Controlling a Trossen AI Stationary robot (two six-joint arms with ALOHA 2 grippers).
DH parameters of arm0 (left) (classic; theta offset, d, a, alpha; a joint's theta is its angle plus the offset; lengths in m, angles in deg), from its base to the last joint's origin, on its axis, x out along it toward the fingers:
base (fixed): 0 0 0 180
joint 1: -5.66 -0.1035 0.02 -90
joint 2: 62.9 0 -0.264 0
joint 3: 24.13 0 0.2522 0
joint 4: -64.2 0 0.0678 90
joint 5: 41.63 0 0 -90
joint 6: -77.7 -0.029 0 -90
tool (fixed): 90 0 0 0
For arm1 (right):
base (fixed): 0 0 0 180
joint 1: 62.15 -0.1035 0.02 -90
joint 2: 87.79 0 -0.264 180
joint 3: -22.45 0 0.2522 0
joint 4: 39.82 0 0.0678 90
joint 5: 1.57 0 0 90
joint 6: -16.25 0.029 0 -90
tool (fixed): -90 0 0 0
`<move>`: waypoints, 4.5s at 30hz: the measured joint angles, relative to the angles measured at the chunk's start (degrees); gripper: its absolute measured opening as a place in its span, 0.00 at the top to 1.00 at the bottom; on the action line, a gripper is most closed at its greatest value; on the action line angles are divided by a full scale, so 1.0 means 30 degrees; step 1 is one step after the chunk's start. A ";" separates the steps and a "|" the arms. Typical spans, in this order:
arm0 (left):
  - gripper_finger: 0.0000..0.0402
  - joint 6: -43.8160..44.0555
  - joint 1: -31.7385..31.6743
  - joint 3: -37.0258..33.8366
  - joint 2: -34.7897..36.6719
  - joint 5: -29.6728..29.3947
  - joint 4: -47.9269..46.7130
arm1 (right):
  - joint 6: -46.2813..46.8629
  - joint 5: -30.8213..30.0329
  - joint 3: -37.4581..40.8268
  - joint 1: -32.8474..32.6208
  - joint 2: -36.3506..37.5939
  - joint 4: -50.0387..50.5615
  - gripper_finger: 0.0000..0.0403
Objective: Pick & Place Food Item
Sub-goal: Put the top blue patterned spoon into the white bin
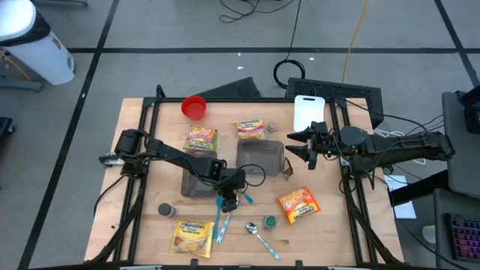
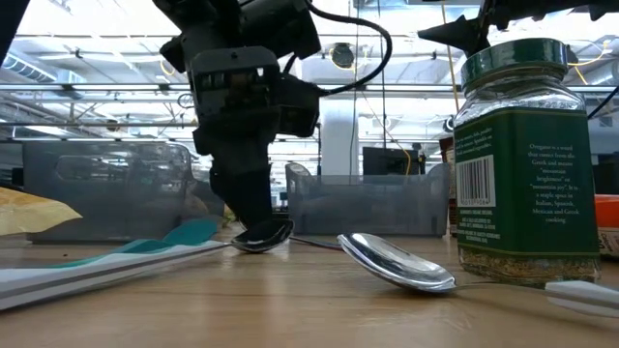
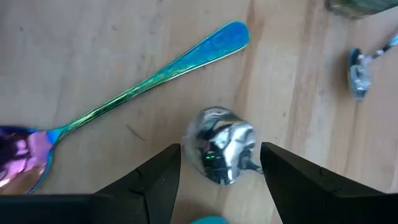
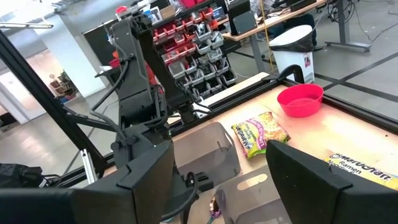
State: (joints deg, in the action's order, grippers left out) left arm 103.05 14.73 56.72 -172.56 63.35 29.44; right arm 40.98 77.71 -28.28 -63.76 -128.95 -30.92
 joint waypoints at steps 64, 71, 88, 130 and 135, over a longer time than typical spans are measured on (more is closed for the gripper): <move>1.00 0.2457 -0.3336 0.1113 0.7582 -0.3507 0.3348 | 0.2581 0.0192 -0.0011 -0.0044 -0.0945 -0.0393 0.38; 1.00 -0.0075 -0.4471 0.4335 0.7739 -0.6132 0.0327 | 0.4273 0.1725 0.0022 -0.0131 -0.3627 -0.2289 0.38; 1.00 -0.2293 -0.5035 0.6972 0.6352 -0.7010 -0.0750 | 0.5701 0.1538 -0.0015 0.0311 -0.7961 -0.9561 0.38; 0.96 -0.1807 -0.4637 0.6972 0.5792 -0.6735 0.0940 | 0.6376 0.2674 -0.0007 0.0656 -0.8958 -1.0355 1.00; 0.96 -0.2402 -0.5018 0.6958 0.5792 -0.4619 0.1841 | 0.6317 0.2747 -0.0015 0.0641 -0.8932 -1.0567 1.00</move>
State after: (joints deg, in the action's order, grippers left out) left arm 95.84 -0.32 77.59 -155.19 49.50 34.96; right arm 59.93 85.95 -28.32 -61.84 -155.75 -62.62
